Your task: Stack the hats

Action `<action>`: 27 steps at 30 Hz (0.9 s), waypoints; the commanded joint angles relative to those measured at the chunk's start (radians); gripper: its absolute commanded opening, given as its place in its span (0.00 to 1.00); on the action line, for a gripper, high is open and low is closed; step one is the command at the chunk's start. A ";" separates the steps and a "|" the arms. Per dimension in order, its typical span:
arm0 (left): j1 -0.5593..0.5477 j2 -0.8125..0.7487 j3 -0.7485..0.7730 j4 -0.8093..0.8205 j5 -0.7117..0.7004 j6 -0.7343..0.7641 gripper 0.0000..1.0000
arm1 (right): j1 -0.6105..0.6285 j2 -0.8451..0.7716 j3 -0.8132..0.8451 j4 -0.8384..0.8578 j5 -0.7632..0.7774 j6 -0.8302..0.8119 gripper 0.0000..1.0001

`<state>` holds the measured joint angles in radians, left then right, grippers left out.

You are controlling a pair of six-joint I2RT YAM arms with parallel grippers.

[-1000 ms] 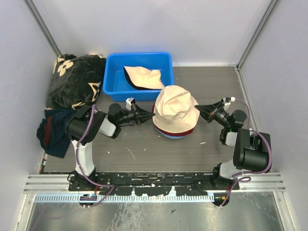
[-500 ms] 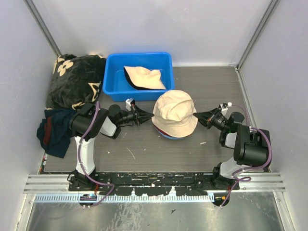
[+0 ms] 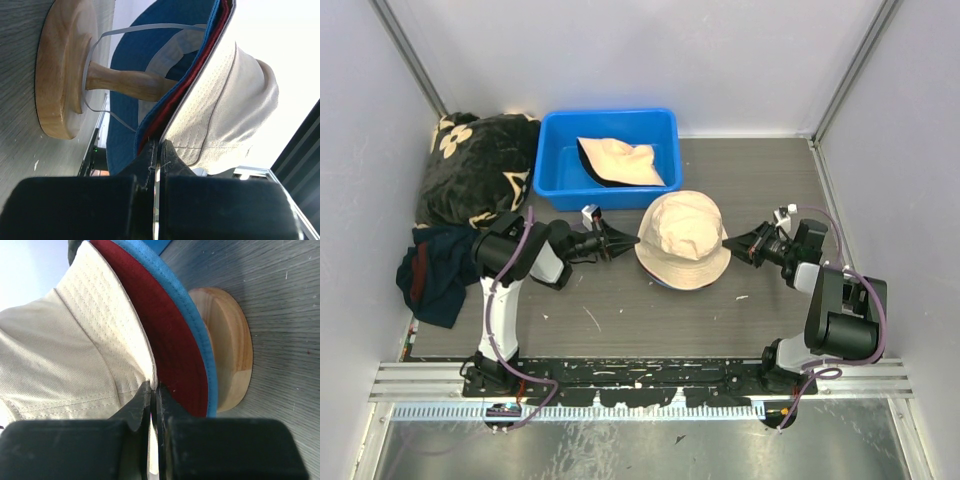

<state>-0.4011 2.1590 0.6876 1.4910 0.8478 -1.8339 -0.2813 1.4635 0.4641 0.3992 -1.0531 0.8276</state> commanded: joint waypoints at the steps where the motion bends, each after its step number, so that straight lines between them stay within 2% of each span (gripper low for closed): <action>1: 0.036 0.076 -0.043 -0.061 0.041 0.060 0.00 | -0.013 0.028 -0.028 -0.240 0.177 -0.177 0.02; 4: 0.036 0.048 -0.038 -0.061 0.048 0.050 0.00 | -0.011 0.006 -0.024 -0.209 0.155 -0.139 0.05; 10: 0.032 -0.040 -0.025 -0.061 0.053 0.012 0.11 | -0.011 -0.079 -0.020 -0.124 0.118 -0.016 0.38; 13: 0.027 -0.067 -0.040 -0.067 0.042 0.009 0.12 | -0.011 -0.117 -0.029 -0.063 0.101 0.060 0.47; 20: 0.003 -0.081 -0.100 -0.063 0.022 0.019 0.12 | -0.012 -0.218 -0.015 -0.076 0.124 0.124 0.57; 27: -0.062 -0.088 -0.137 -0.061 -0.003 0.006 0.14 | -0.011 -0.239 -0.080 0.037 0.097 0.222 0.61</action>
<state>-0.4316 2.0937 0.5758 1.4513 0.8532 -1.8381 -0.2901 1.2625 0.4263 0.3477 -0.9443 0.9806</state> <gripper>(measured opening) 0.129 0.598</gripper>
